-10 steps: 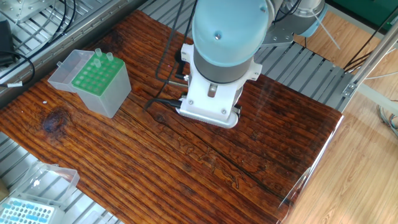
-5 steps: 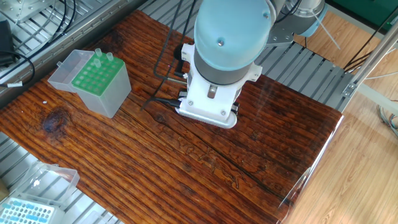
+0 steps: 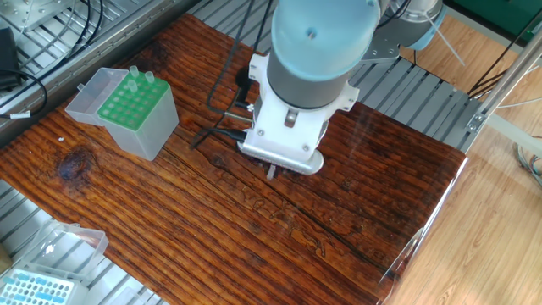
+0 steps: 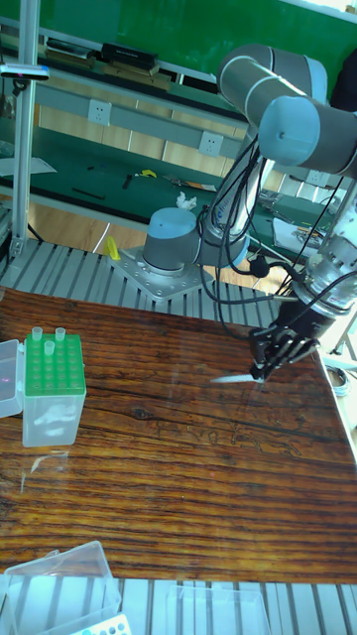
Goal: Insert a large pipette tip into the holder for large pipette tips
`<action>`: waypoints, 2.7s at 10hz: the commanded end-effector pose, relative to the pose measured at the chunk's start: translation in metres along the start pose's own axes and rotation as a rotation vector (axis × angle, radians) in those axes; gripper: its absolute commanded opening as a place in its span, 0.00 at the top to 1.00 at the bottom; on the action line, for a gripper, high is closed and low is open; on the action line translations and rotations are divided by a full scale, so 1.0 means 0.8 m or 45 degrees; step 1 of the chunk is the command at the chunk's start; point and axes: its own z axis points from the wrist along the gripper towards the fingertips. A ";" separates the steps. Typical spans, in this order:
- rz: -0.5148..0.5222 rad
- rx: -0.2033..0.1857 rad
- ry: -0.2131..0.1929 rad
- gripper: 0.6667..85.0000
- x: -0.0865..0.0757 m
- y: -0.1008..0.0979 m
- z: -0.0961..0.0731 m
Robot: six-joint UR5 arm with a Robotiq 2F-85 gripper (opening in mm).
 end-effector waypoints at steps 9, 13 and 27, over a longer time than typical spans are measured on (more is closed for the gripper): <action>-0.054 -0.169 -0.303 1.00 -0.083 -0.031 -0.120; -0.098 -0.133 -0.418 1.00 -0.087 -0.091 -0.133; 0.131 -0.160 -0.467 1.00 -0.077 -0.133 -0.127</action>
